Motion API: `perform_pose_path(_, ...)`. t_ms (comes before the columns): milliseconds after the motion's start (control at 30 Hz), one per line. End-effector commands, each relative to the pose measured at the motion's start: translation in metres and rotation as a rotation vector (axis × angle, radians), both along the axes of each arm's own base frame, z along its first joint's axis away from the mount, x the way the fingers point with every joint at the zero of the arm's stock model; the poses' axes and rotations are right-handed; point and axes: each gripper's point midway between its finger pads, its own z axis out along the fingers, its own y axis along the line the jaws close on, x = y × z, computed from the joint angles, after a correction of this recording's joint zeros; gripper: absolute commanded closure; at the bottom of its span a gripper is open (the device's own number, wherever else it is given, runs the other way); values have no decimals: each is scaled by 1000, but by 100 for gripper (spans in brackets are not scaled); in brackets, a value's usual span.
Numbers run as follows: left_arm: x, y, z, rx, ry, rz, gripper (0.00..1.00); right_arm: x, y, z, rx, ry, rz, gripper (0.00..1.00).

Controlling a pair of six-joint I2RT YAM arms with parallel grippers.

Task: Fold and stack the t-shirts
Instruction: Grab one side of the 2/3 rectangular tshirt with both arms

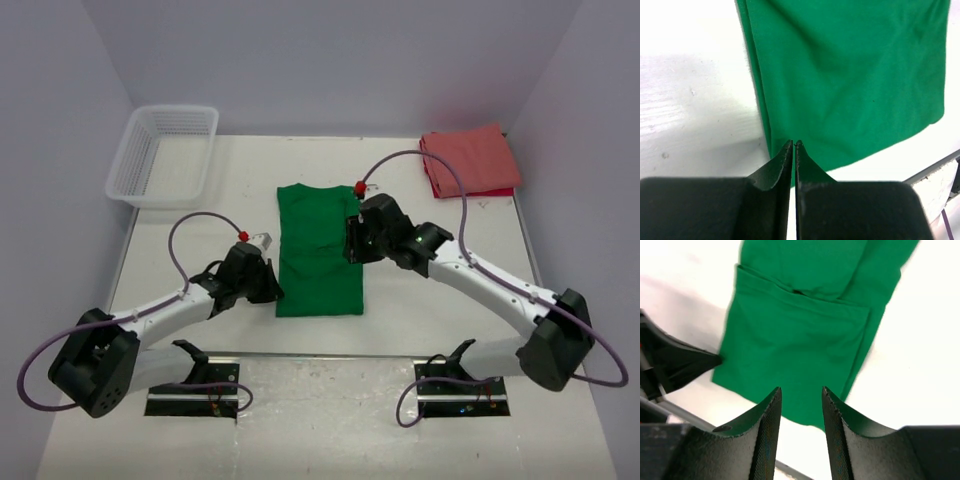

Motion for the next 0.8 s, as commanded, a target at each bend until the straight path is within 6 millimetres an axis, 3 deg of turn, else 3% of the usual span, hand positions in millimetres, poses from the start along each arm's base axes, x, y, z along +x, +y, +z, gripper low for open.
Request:
perform_pose_path(0,7,1,24,1,-61,-8,95,-35,-18,-20,1,93,-12,60)
perform_pose_path(67,11,9,30,40,-72,29,88,-51,-20,-25,62,134,-29,60)
perform_pose_path(100,9,16,29,71,-59,49,83,-61,-24,-44,75,165,-40,59)
perform_pose_path(167,8,20,31,85,-56,65,71,-74,-12,-47,194,205,-36,58)
perform_pose_path(200,6,21,31,87,-50,65,67,-87,-18,-60,214,230,-33,57)
perform_pose_path(233,5,20,32,82,-48,61,61,-93,-17,-62,256,254,-54,55)
perform_pose_path(333,-1,14,31,49,-31,29,54,-102,-20,-62,362,219,-69,47)
perform_pose_path(567,-9,7,27,14,-18,-17,53,-101,-33,-71,371,190,-130,42)
perform_pose_path(767,-16,4,26,-13,4,-36,52,-102,-37,-105,324,263,-180,37)
